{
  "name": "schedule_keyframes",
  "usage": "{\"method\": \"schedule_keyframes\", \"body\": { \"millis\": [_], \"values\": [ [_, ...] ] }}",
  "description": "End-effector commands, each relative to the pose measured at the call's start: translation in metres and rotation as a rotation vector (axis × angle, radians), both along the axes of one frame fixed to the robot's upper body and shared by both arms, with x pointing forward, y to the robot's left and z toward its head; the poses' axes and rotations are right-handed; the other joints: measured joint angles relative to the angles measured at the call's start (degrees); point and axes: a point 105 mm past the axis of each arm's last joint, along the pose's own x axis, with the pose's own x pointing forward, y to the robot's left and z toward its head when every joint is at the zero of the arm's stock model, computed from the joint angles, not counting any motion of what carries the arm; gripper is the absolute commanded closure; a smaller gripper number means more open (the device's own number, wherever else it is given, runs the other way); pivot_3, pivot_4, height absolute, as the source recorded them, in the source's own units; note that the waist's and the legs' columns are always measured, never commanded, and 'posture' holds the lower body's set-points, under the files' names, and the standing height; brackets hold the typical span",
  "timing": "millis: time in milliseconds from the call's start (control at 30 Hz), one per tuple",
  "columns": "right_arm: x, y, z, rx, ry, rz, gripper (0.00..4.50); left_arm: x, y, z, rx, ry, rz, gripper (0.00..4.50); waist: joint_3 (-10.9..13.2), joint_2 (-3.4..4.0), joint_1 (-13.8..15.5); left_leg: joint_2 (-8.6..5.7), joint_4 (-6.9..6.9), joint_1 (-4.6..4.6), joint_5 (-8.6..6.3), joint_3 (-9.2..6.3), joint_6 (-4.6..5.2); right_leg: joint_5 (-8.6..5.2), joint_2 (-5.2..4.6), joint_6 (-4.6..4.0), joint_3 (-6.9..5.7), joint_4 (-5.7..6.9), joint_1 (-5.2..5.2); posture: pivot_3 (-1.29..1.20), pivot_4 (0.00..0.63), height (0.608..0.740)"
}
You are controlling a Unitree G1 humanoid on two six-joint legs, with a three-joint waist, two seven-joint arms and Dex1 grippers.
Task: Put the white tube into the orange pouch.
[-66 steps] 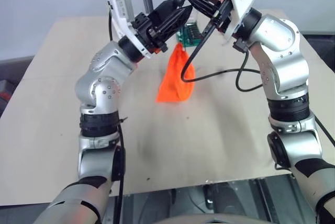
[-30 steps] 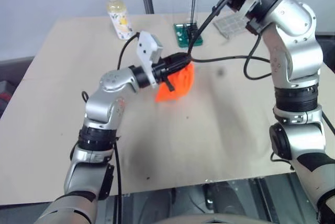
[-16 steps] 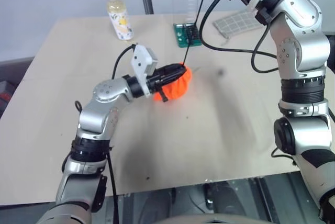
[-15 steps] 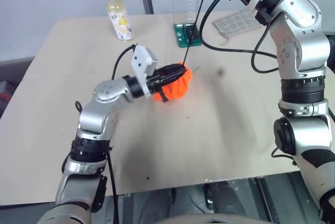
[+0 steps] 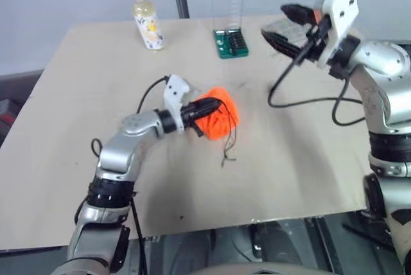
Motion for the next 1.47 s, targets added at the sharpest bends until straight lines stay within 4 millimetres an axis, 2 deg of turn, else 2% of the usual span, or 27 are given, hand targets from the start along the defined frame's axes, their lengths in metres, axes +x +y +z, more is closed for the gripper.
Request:
{"method": "schedule_keyframes", "body": {
  "millis": [33,100,200,400,467,567,633,667,733,1033,1233,1467],
  "values": [
    [-0.010,-0.018,-0.027,-0.044,0.074,-0.012,1.37,-0.027,0.016,0.016,-0.044,0.003,0.011,4.33,-0.02,-0.03,-0.12,0.01,0.00,-0.02,0.00,0.01,0.00,0.00,0.00,0.00,0.01,-0.01,-0.01,0.00,0.150,0.740],
    [-0.016,-0.034,-0.060,-0.077,0.168,-0.034,1.37,-0.045,0.031,0.003,-0.017,0.074,0.037,4.33,-0.04,-0.04,-0.19,0.06,-0.06,0.00,0.00,0.02,0.00,0.00,0.01,0.00,0.04,-0.08,0.00,0.00,0.150,0.740],
    [-0.029,-0.054,-0.096,-0.106,0.263,-0.050,1.37,-0.074,0.055,-0.025,0.061,0.193,0.092,4.33,-0.02,-0.01,-0.17,0.12,-0.12,0.01,-0.01,0.14,0.01,-0.01,0.03,0.00,0.09,-0.13,-0.03,0.00,0.150,0.740],
    [-0.043,-0.084,-0.128,-0.115,0.370,-0.082,1.37,-0.121,0.102,-0.071,0.181,0.352,0.254,4.33,0.01,-0.01,0.04,0.23,-0.04,0.39,-0.03,0.34,0.06,-0.10,0.15,-0.12,0.20,-0.21,0.34,0.00,0.150,0.740],
    [-0.046,-0.086,-0.132,-0.107,0.388,-0.075,1.37,-0.126,0.112,-0.076,0.177,0.358,0.316,4.33,0.02,0.00,0.06,0.30,-0.07,1.06,-0.05,0.42,0.07,-0.30,0.18,-0.06,0.12,-0.41,1.11,0.00,0.150,0.740],
    [-0.048,-0.085,-0.134,-0.099,0.397,-0.062,1.37,-0.122,0.119,-0.071,0.127,0.320,0.384,4.33,0.01,-0.02,0.47,0.39,-0.01,1.05,-0.04,0.42,0.08,-0.27,0.21,-0.08,-0.08,-0.54,1.23,0.00,0.150,0.740],
    [-0.048,-0.082,-0.135,-0.102,0.400,-0.053,1.26,-0.120,0.116,-0.064,0.105,0.278,0.381,3.31,0.00,-0.03,0.74,0.42,0.00,1.06,-0.03,0.42,0.08,-0.23,0.24,-0.13,-0.11,-0.54,1.26,0.00,0.150,0.740],
    [-0.048,-0.080,-0.136,-0.100,0.402,-0.046,1.26,-0.119,0.117,-0.062,0.108,0.257,0.397,3.09,0.00,-0.04,0.95,0.44,0.00,1.06,-0.03,0.42,0.08,-0.23,0.25,-0.13,-0.11,-0.54,1.26,0.00,0.150,0.740],
    [-0.050,-0.079,-0.138,-0.096,0.409,-0.037,1.26,-0.119,0.118,-0.063,0.120,0.247,0.406,2.30,0.00,-0.03,1.07,0.50,0.00,1.03,-0.03,0.43,0.07,-0.19,0.32,-0.19,-0.12,-0.56,1.24,0.00,0.150,0.740],
    [-0.056,-0.083,-0.144,-0.099,0.416,-0.046,1.26,-0.134,0.141,-0.068,0.145,0.255,0.465,2.30,0.00,-0.03,1.28,0.46,-0.09,0.91,-0.09,0.44,0.12,-0.10,0.22,-0.34,-0.04,-0.77,1.17,0.00,0.150,0.740],
    [-0.073,-0.087,-0.151,-0.072,0.436,0.011,1.26,-0.138,0.151,-0.071,0.173,0.250,0.494,2.30,0.00,-0.03,1.40,0.49,-0.05,0.95,-0.09,0.51,0.13,-0.24,0.25,-0.13,-0.12,-0.74,1.21,0.00,0.150,0.740],
    [-0.087,-0.108,-0.161,-0.074,0.464,0.007,1.26,-0.140,0.147,-0.073,0.193,0.240,0.483,2.30,-0.01,-0.05,1.36,0.52,-0.05,0.96,-0.09,0.54,0.13,-0.23,0.27,-0.15,-0.02,-0.75,1.21,0.00,0.150,0.740]
  ]
}}
